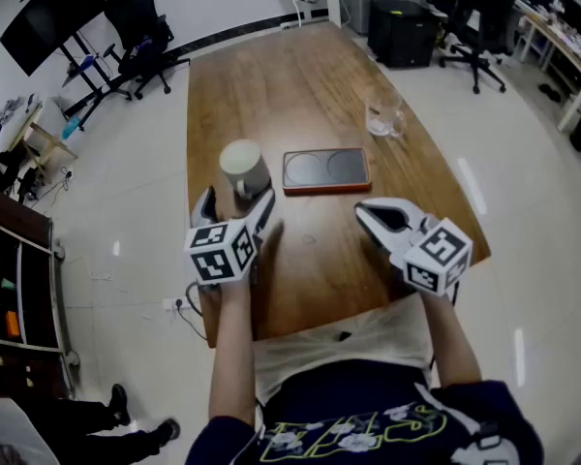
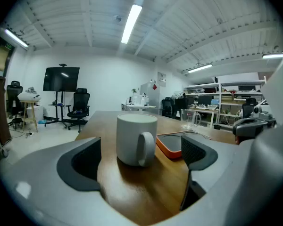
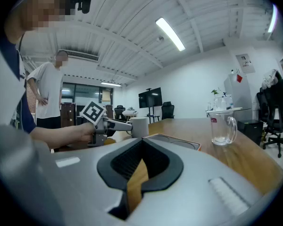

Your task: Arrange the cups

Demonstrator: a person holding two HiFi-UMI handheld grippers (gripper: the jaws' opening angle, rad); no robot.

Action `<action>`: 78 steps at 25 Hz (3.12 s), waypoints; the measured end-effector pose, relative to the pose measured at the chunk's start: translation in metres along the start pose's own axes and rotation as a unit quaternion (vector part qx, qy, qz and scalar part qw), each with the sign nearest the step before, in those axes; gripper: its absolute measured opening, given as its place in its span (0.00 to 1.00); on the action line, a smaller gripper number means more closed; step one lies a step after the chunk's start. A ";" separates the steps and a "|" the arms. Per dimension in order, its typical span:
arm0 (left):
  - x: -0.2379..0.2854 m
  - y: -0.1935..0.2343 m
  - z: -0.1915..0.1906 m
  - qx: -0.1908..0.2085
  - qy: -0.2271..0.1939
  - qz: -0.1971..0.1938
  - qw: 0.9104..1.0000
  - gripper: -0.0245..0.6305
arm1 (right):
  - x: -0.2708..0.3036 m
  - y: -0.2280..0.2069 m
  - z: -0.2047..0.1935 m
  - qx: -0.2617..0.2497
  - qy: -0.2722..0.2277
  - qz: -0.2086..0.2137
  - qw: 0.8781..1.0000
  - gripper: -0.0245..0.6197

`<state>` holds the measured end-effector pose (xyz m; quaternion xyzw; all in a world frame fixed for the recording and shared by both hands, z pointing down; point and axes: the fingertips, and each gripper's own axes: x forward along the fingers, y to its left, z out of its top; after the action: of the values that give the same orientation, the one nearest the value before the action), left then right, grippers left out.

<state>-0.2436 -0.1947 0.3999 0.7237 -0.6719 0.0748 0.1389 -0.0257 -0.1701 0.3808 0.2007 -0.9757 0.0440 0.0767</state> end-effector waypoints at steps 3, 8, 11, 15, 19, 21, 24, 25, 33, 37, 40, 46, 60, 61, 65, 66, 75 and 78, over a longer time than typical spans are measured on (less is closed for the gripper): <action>0.009 0.002 0.007 0.004 -0.015 0.003 1.000 0.81 | 0.000 0.000 -0.002 0.001 -0.001 0.003 1.000 0.04; 0.024 0.004 0.021 0.013 -0.051 0.011 0.999 0.81 | 0.001 0.000 -0.001 0.004 0.001 0.000 1.000 0.04; 0.035 0.008 0.025 0.015 -0.055 0.014 0.998 0.81 | 0.001 0.000 -0.002 0.002 -0.001 0.002 1.000 0.04; 0.051 0.010 0.030 0.015 -0.049 0.011 0.999 0.81 | 0.000 0.000 -0.002 0.002 -0.001 0.000 1.000 0.04; 0.056 0.012 0.035 0.014 -0.045 0.013 0.999 0.70 | 0.000 0.001 -0.002 0.004 0.001 0.001 1.000 0.04; 0.056 0.012 0.035 0.014 -0.046 0.013 0.999 0.68 | 0.000 0.001 0.000 0.003 0.000 0.001 1.000 0.04; 0.059 0.012 0.032 0.013 -0.043 0.009 0.999 0.68 | 0.001 0.000 0.000 0.001 -0.002 0.002 1.000 0.04; 0.059 0.012 0.031 0.012 -0.042 0.007 0.999 0.68 | 0.001 0.001 0.000 0.001 -0.003 0.002 1.000 0.04; 0.057 -0.018 0.049 0.030 -0.063 -0.020 0.997 0.67 | 0.001 0.002 0.000 0.002 -0.002 0.003 1.000 0.04; 0.060 -0.048 0.072 0.030 -0.079 -0.056 0.995 0.67 | 0.002 0.001 0.001 -0.001 -0.006 0.000 1.000 0.04; 0.065 -0.069 0.078 0.035 -0.078 -0.074 0.994 0.68 | 0.002 0.001 -0.001 0.000 -0.003 0.001 1.000 0.04; 0.079 -0.087 0.059 0.023 -0.052 -0.090 0.994 0.68 | 0.002 0.003 0.000 0.000 -0.002 0.002 1.000 0.04; 0.077 -0.102 0.053 0.069 -0.074 -0.090 0.991 0.68 | 0.001 0.003 0.002 -0.002 -0.001 0.002 1.000 0.04; 0.073 -0.101 0.057 0.075 -0.095 -0.086 0.989 0.68 | 0.001 0.003 0.003 -0.001 -0.003 0.001 1.000 0.04; 0.047 -0.097 0.084 0.087 -0.197 -0.063 0.975 0.68 | 0.000 0.003 -0.001 0.000 0.001 0.001 1.000 0.04; 0.044 -0.096 0.086 0.088 -0.198 -0.062 0.974 0.68 | 0.000 0.003 -0.001 0.001 0.001 0.001 1.000 0.04; 0.012 -0.084 0.055 0.061 -0.119 -0.083 0.988 0.68 | 0.000 0.004 0.001 -0.001 0.000 0.002 1.000 0.04; -0.005 -0.088 0.039 0.050 -0.100 -0.104 0.988 0.59 | 0.001 0.004 0.001 -0.001 -0.002 0.001 1.000 0.04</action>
<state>-0.1602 -0.1967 0.3521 0.7992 -0.5993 0.0202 0.0417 -0.0279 -0.1671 0.3800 0.1997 -0.9761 0.0423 0.0746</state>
